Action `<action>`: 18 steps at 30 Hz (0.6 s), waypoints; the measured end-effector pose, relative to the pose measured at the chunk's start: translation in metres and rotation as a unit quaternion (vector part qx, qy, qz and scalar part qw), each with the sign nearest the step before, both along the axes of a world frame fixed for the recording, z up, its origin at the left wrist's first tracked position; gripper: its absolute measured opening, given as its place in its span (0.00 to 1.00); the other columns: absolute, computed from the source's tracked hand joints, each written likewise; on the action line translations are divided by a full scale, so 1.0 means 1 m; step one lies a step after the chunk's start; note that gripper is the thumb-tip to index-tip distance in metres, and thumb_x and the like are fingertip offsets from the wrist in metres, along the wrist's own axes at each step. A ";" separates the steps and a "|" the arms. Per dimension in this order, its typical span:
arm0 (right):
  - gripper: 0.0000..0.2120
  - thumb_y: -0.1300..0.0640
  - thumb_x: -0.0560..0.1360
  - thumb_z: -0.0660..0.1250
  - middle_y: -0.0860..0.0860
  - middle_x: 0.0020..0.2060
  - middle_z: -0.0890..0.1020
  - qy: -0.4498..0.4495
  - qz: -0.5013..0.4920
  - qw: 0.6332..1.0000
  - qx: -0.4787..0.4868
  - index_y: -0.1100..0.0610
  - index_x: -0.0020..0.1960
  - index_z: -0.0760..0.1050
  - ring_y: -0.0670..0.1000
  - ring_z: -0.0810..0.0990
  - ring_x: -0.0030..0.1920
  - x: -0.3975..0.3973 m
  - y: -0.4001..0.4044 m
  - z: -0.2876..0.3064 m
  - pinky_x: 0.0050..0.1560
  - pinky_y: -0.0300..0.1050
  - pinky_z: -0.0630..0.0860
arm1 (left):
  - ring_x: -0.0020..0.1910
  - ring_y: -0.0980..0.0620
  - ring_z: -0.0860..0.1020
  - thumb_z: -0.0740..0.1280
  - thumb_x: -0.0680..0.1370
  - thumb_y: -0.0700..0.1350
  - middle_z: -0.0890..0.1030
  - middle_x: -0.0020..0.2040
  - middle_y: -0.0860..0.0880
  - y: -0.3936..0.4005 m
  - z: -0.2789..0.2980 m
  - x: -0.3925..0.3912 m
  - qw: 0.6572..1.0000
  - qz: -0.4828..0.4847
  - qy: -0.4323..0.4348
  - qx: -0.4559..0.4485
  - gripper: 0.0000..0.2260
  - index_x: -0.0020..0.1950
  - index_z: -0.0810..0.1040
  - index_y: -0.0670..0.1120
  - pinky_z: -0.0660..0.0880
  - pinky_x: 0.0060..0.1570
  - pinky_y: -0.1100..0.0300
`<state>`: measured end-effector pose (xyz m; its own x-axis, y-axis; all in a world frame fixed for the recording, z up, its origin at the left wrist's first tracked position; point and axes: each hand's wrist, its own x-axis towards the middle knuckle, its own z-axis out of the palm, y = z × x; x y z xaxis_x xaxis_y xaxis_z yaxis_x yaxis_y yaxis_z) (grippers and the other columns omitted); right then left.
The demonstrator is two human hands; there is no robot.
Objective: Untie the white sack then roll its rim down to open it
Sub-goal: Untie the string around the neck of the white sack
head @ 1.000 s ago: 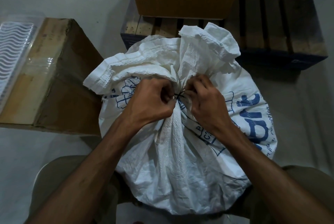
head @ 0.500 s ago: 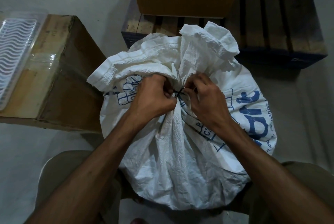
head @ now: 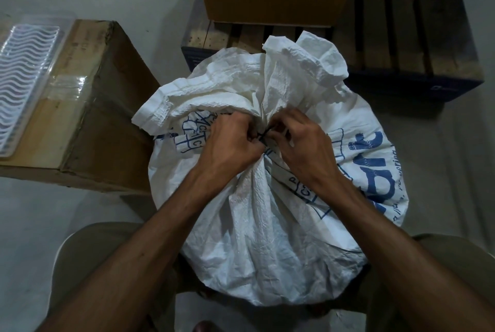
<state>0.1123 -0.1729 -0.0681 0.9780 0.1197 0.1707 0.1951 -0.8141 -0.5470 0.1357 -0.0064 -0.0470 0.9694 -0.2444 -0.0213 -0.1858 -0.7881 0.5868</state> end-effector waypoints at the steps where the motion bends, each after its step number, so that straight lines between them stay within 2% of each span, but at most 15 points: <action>1: 0.07 0.50 0.80 0.68 0.46 0.55 0.79 -0.003 -0.001 1.000 -0.005 0.51 0.55 0.78 0.51 0.80 0.43 0.000 -0.001 0.000 0.39 0.51 0.79 | 0.27 0.49 0.75 0.70 0.66 0.44 0.75 0.27 0.49 0.000 -0.001 0.000 1.000 0.001 0.000 0.002 0.06 0.32 0.75 0.45 0.76 0.31 0.53; 6: 0.06 0.51 0.80 0.68 0.47 0.53 0.79 -0.013 -0.006 1.000 -0.027 0.54 0.52 0.78 0.55 0.81 0.43 -0.001 -0.001 0.000 0.37 0.52 0.78 | 0.29 0.54 0.78 0.71 0.68 0.45 0.80 0.29 0.51 0.000 -0.002 -0.002 0.999 0.025 -0.001 -0.021 0.04 0.35 0.79 0.47 0.79 0.35 0.53; 8: 0.06 0.53 0.79 0.69 0.48 0.53 0.78 -0.013 -0.008 0.999 -0.037 0.55 0.52 0.77 0.56 0.81 0.43 -0.001 0.001 0.000 0.37 0.53 0.79 | 0.30 0.56 0.78 0.72 0.69 0.49 0.80 0.30 0.52 0.000 -0.002 -0.004 0.999 0.028 -0.007 -0.025 0.06 0.35 0.79 0.49 0.79 0.35 0.55; 10: 0.05 0.54 0.79 0.69 0.49 0.53 0.78 -0.017 -0.007 0.999 -0.046 0.55 0.51 0.76 0.57 0.81 0.41 -0.002 0.002 0.000 0.36 0.53 0.78 | 0.29 0.53 0.78 0.70 0.70 0.51 0.79 0.29 0.51 0.001 -0.004 -0.004 1.000 0.019 -0.014 -0.001 0.09 0.35 0.79 0.47 0.79 0.35 0.53; 13: 0.05 0.53 0.80 0.68 0.49 0.52 0.79 -0.022 -0.006 0.999 -0.046 0.55 0.51 0.76 0.58 0.82 0.41 -0.001 0.002 0.001 0.36 0.54 0.79 | 0.29 0.49 0.77 0.67 0.70 0.48 0.78 0.29 0.49 0.002 -0.007 -0.002 1.000 0.010 -0.009 0.025 0.09 0.35 0.78 0.43 0.78 0.34 0.50; 18: 0.07 0.50 0.79 0.68 0.47 0.53 0.79 -0.005 -0.003 1.000 -0.024 0.53 0.52 0.77 0.55 0.82 0.42 -0.002 0.001 0.002 0.38 0.54 0.79 | 0.29 0.49 0.78 0.70 0.68 0.43 0.79 0.29 0.48 0.003 -0.003 0.001 1.000 -0.001 0.016 0.014 0.05 0.34 0.78 0.43 0.78 0.32 0.50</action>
